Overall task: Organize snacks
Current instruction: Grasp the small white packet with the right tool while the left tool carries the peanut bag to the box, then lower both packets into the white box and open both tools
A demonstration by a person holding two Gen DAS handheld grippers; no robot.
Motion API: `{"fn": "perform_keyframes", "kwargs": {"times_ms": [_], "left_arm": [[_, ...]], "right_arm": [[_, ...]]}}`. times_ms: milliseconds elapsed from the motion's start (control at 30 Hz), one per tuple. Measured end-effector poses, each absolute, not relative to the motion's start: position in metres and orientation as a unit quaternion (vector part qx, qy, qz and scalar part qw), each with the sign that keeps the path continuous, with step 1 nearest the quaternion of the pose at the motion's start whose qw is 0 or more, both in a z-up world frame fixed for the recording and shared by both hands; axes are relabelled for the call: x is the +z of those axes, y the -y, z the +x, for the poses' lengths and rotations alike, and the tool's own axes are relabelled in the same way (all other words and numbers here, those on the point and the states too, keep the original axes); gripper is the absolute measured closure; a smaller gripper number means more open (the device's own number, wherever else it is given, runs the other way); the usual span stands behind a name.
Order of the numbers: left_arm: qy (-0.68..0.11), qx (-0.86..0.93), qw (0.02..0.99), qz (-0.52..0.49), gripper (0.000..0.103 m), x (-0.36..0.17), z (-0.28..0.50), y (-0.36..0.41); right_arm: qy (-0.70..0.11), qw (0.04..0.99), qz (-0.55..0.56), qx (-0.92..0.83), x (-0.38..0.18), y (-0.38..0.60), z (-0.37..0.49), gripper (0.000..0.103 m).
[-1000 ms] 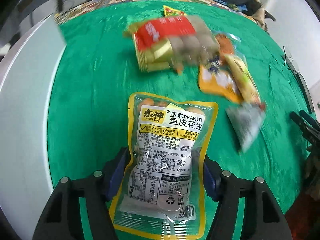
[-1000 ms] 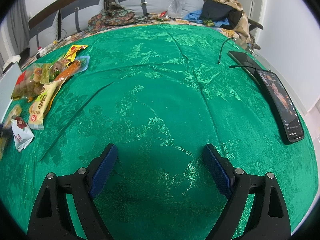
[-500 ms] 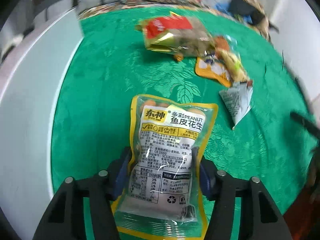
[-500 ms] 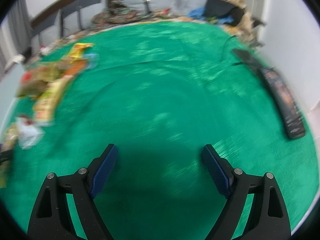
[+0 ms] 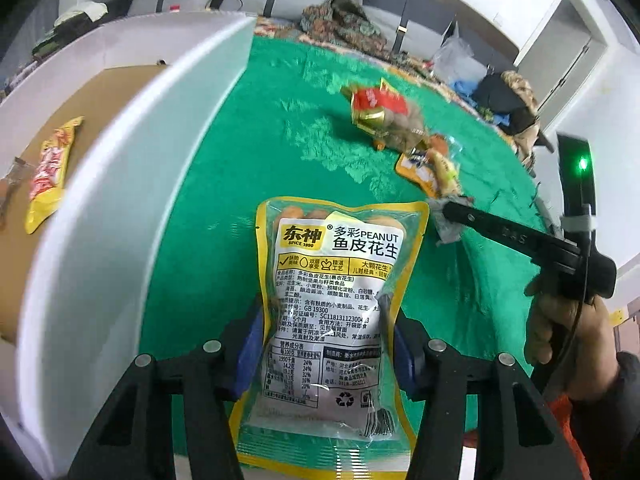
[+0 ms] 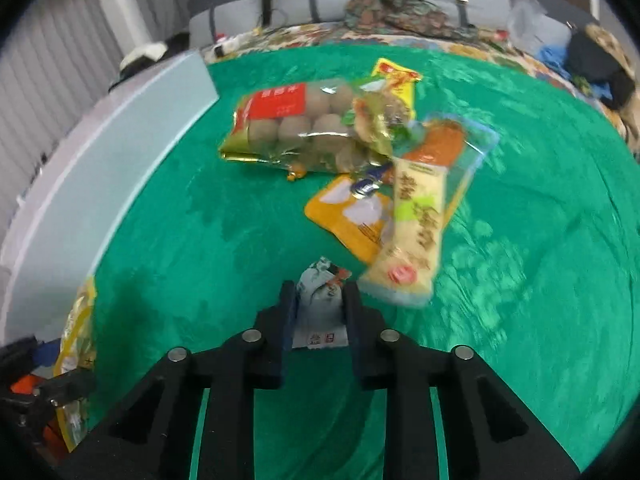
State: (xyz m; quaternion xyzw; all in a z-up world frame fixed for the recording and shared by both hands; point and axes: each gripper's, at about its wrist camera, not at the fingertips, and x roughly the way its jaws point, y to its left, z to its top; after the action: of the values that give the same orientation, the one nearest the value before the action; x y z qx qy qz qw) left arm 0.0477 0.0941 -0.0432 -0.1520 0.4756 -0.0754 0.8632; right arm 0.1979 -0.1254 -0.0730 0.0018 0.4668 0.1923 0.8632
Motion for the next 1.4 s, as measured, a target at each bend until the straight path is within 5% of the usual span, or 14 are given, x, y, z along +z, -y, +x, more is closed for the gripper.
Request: {"fn": "perform_keyframes", "kwargs": {"times_ms": [300, 567, 633, 700, 767, 833, 1167, 1400], "left_arm": [[-0.415, -0.102, 0.872, -0.238, 0.049, 0.01, 0.021, -0.14], [-0.369, 0.051, 0.898, -0.234, 0.047, 0.05, 0.006, -0.268], [-0.381, 0.091, 0.892, -0.228, 0.037, 0.045, 0.008, -0.296], [-0.409, 0.125, 0.876, -0.22, 0.025, 0.033, 0.013, -0.318], [-0.42, 0.152, 0.869, -0.212, 0.024, 0.027, 0.013, -0.332], [-0.418, 0.161, 0.87, -0.206, 0.023, 0.025, 0.012, -0.332], [-0.391, 0.03, 0.904, -0.169, 0.002, 0.035, 0.023, -0.209], [-0.465, -0.094, 0.87, -0.137, 0.0, -0.01, 0.079, -0.07]], "right_arm": [[-0.441, 0.86, 0.133, 0.222, -0.009, 0.156, 0.172, 0.08], [-0.394, 0.818, 0.122, 0.401, 0.089, 0.014, 0.144, 0.079], [-0.398, 0.801, 0.116, 0.433, 0.094, -0.023, 0.138, 0.078], [-0.408, 0.782, 0.112, 0.457, 0.088, -0.063, 0.136, 0.069], [-0.44, 0.761, 0.101, 0.466, 0.075, -0.095, 0.135, 0.04], [-0.447, 0.761, 0.106, 0.458, 0.066, -0.099, 0.133, 0.037], [-0.44, 0.871, -0.045, 0.213, -0.059, 0.062, 0.137, 0.036], [-0.427, 0.901, -0.055, 0.052, -0.082, 0.203, 0.148, 0.036]]}}
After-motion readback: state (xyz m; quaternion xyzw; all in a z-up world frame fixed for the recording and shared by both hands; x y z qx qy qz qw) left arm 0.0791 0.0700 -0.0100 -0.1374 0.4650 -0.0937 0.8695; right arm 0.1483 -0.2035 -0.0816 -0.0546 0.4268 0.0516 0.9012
